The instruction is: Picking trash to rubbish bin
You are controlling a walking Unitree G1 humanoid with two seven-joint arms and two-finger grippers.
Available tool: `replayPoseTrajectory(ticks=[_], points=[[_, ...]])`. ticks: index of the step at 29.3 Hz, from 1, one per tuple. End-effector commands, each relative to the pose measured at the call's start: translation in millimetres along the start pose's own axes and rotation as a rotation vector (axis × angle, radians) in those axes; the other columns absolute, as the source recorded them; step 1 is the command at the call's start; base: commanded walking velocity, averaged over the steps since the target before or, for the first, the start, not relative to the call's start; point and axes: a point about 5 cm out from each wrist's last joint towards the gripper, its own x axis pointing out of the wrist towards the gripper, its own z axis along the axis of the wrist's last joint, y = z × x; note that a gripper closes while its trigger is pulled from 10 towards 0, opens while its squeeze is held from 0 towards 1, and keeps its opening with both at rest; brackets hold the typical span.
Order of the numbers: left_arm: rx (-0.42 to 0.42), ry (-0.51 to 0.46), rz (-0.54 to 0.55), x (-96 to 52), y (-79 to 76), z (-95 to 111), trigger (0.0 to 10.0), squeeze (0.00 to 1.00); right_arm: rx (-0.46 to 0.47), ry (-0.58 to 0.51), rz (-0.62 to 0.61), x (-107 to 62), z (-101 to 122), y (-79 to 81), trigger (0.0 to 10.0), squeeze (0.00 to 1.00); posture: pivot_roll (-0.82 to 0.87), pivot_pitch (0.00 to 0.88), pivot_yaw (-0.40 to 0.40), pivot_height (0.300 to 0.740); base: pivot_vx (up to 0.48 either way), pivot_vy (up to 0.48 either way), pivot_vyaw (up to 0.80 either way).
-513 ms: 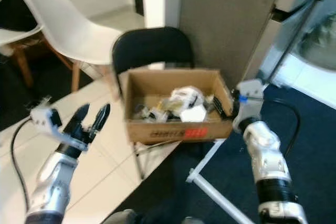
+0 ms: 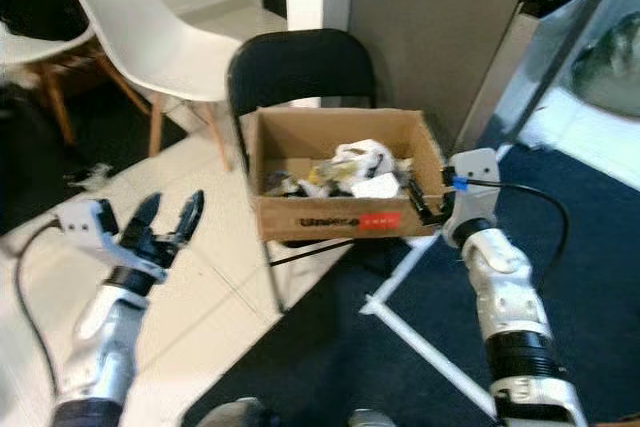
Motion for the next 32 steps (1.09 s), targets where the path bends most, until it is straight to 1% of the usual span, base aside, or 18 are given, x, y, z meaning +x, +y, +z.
replayPoseTrajectory(ticks=[1, 7, 32], points=[[0.013, 0.013, -0.011, 3.1, -5.0, -2.2, 10.0, 0.0, -0.001, 0.036, -0.006, -2.4, -7.5, -2.6, 10.0, 0.0, 0.01, 0.0, -0.037, 0.74, 0.0, 0.0, -0.8], [0.043, 0.017, -0.002, 4.1, -4.4, -0.6, 10.0, 0.0, -0.005, 0.041, -0.006, -2.2, -8.1, -2.9, 10.0, 0.0, 0.01, 0.0, -0.035, 0.74, 0.0, 0.0, -0.8], [0.09, 0.021, 0.015, 6.6, -2.9, -0.3, 10.0, 0.0, -0.022, 0.06, -0.012, -1.6, -10.1, -5.4, 10.0, 0.0, 0.01, 0.0, -0.039, 0.74, 0.0, 0.0, -0.8]])
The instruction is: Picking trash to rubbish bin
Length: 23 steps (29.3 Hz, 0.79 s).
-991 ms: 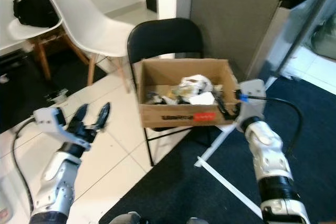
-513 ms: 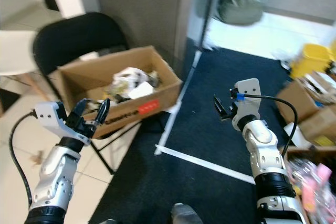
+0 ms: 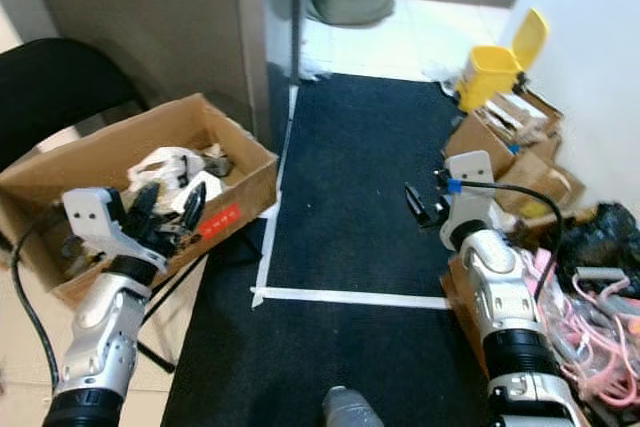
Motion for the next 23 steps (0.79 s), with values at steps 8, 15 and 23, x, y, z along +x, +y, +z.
replayPoseTrajectory(ticks=[8, 15, 23], points=[[0.021, 0.027, 0.002, -2.1, 1.6, -6.4, 10.0, 0.0, -0.006, 0.023, -0.012, -0.9, -4.0, -4.0, 10.0, 0.0, 0.01, 0.0, -0.039, 0.74, 0.0, 0.0, -0.8], [0.025, 0.037, 0.0, -2.8, 2.0, -9.6, 10.0, 0.0, -0.007, 0.025, -0.009, -0.7, -4.2, -3.2, 10.0, 0.0, 0.01, 0.0, -0.038, 0.74, 0.0, 0.0, -0.8], [0.028, 0.038, 0.003, -3.5, 2.6, -10.9, 10.0, 0.0, -0.009, 0.028, -0.005, -0.5, -4.1, -3.0, 10.0, 0.0, 0.01, 0.0, -0.04, 0.74, 0.0, 0.0, -0.8]])
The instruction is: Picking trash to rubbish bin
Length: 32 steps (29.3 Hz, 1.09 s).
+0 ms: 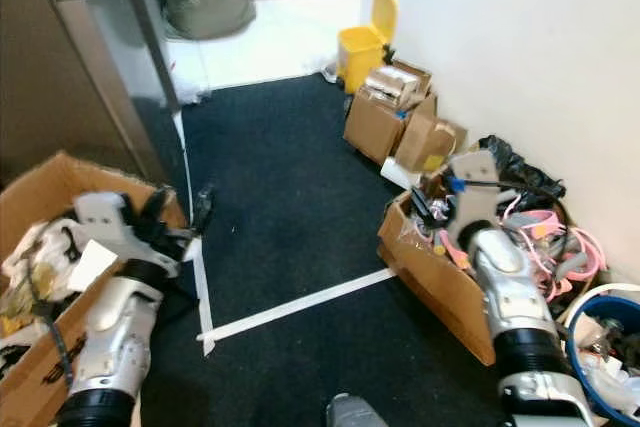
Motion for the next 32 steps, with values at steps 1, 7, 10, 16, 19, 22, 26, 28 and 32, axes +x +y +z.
replayPoseTrajectory(ticks=[1, 7, 10, 16, 19, 22, 26, 28, 32], points=[[0.007, 0.024, 0.014, -4.1, 3.7, -5.4, 10.0, 0.0, 0.0, 0.013, 0.006, -0.1, -2.7, 1.9, 10.0, 0.0, 0.01, 0.0, -0.04, 0.74, 0.0, 0.0, -0.8], [0.01, 0.024, 0.014, -4.1, 4.3, -6.0, 10.0, 0.0, -0.001, 0.014, 0.007, 0.0, -2.5, 2.1, 10.0, 0.0, 0.01, 0.0, -0.039, 0.74, 0.0, 0.0, -0.8], [0.011, 0.024, 0.015, -4.0, 4.5, -6.1, 10.0, 0.0, -0.002, 0.015, 0.008, 0.0, -2.4, 2.2, 10.0, 0.0, 0.01, 0.0, -0.039, 0.74, 0.0, 0.0, -0.8], [0.015, 0.027, 0.014, -4.0, 4.7, -7.3, 10.0, 0.0, -0.003, 0.02, 0.012, 0.4, -3.7, 3.6, 10.0, 0.0, 0.01, 0.0, -0.039, 0.74, 0.0, 0.0, -0.8], [0.018, 0.026, 0.014, -3.9, 4.9, -7.3, 10.0, 0.0, -0.003, 0.02, 0.016, 0.8, -3.6, 4.5, 10.0, 0.0, 0.01, 0.0, -0.038, 0.74, 0.0, 0.0, -0.8], [0.018, 0.026, 0.014, -3.8, 5.0, -7.4, 10.0, 0.0, -0.003, 0.02, 0.017, 0.9, -3.6, 4.7, 10.0, 0.0, 0.01, 0.0, -0.038, 0.74, 0.0, 0.0, -0.8], [0.017, 0.026, 0.015, -3.8, 5.1, -7.8, 10.0, 0.0, -0.002, 0.02, 0.016, 1.0, -3.8, 4.5, 10.0, 0.0, 0.01, 0.0, -0.038, 0.74, 0.0, 0.0, -0.8], [0.018, 0.027, 0.016, -3.8, 5.2, -8.0, 10.0, 0.0, -0.001, 0.019, 0.016, 1.0, -4.0, 4.5, 10.0, 0.0, 0.01, 0.0, -0.038, 0.74, 0.0, 0.0, -0.8], [0.019, 0.027, 0.016, -3.9, 5.3, -8.2, 10.0, 0.0, -0.001, 0.02, 0.015, 1.0, -4.3, 4.3, 10.0, 0.0, 0.01, 0.0, -0.038, 0.74, 0.0, 0.0, -0.8]])
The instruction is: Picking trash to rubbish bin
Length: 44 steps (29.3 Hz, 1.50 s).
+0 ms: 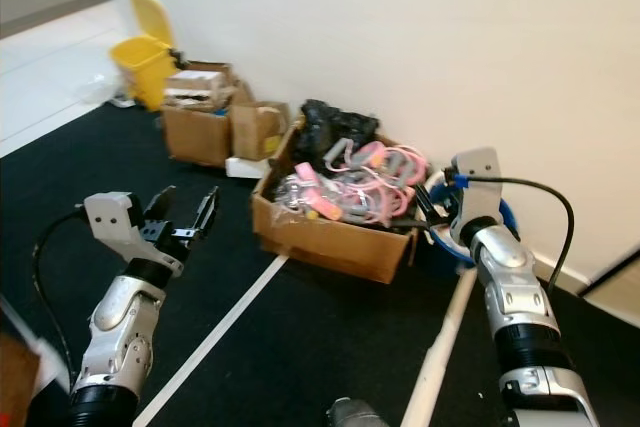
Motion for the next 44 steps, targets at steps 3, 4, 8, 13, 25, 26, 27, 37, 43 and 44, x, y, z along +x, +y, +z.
replayPoseTrajectory(ticks=[3, 4, 8, 13, 25, 26, 27, 37, 43, 44], points=[[0.002, 0.009, 0.003, -1.1, 1.3, -2.3, 10.0, 0.0, -0.005, 0.017, 0.004, -1.1, -4.3, 0.1, 10.0, 0.0, 0.01, 0.0, -0.035, 0.74, 0.0, 0.0, -0.8], [0.002, 0.009, 0.003, -1.1, 1.3, -2.3, 10.0, 0.0, -0.005, 0.017, 0.004, -1.1, -4.3, 0.1, 10.0, 0.0, 0.01, 0.0, -0.035, 0.74, 0.0, 0.0, -0.8], [0.003, 0.009, 0.003, -1.0, 1.3, -2.3, 10.0, 0.0, -0.005, 0.018, 0.005, -1.0, -4.4, -0.1, 10.0, 0.0, 0.01, 0.0, -0.035, 0.74, 0.0, 0.0, -0.8], [0.007, 0.01, 0.002, -0.7, 1.4, -2.5, 10.0, 0.0, -0.005, 0.018, 0.005, -0.7, -4.6, -0.2, 10.0, 0.0, 0.01, 0.0, -0.034, 0.74, 0.0, 0.0, -0.8], [0.011, 0.011, 0.0, -0.4, 1.1, -3.2, 10.0, 0.0, -0.006, 0.02, 0.008, -0.8, -5.8, -0.2, 10.0, 0.0, 0.01, 0.0, -0.037, 0.74, 0.0, 0.0, -0.8], [0.011, 0.011, 0.0, -0.3, 1.1, -3.1, 10.0, 0.0, -0.006, 0.02, 0.008, -0.8, -5.7, -0.2, 10.0, 0.0, 0.01, 0.0, -0.037, 0.74, 0.0, 0.0, -0.8], [0.012, 0.011, 0.0, -0.3, 1.2, -3.2, 10.0, 0.0, -0.007, 0.02, 0.009, -0.7, -5.8, 0.0, 10.0, 0.0, 0.01, 0.0, -0.037, 0.74, 0.0, 0.0, -0.8], [0.013, 0.012, 0.0, -0.1, 1.3, -3.4, 10.0, 0.0, -0.008, 0.02, 0.011, -0.4, -6.2, 0.6, 10.0, 0.0, 0.01, 0.0, -0.038, 0.74, 0.0, 0.0, -0.8], [0.016, 0.011, -0.005, 0.3, 0.6, -3.3, 10.0, 0.0, -0.011, 0.021, 0.012, -0.2, -6.6, 0.6, 10.0, 0.0, 0.01, 0.0, -0.037, 0.74, 0.0, 0.0, -0.8], [0.016, 0.011, -0.005, 0.4, 0.6, -3.1, 10.0, 0.0, -0.011, 0.02, 0.013, -0.1, -6.4, 0.6, 10.0, 0.0, 0.01, 0.0, -0.038, 0.74, 0.0, 0.0, -0.8]])
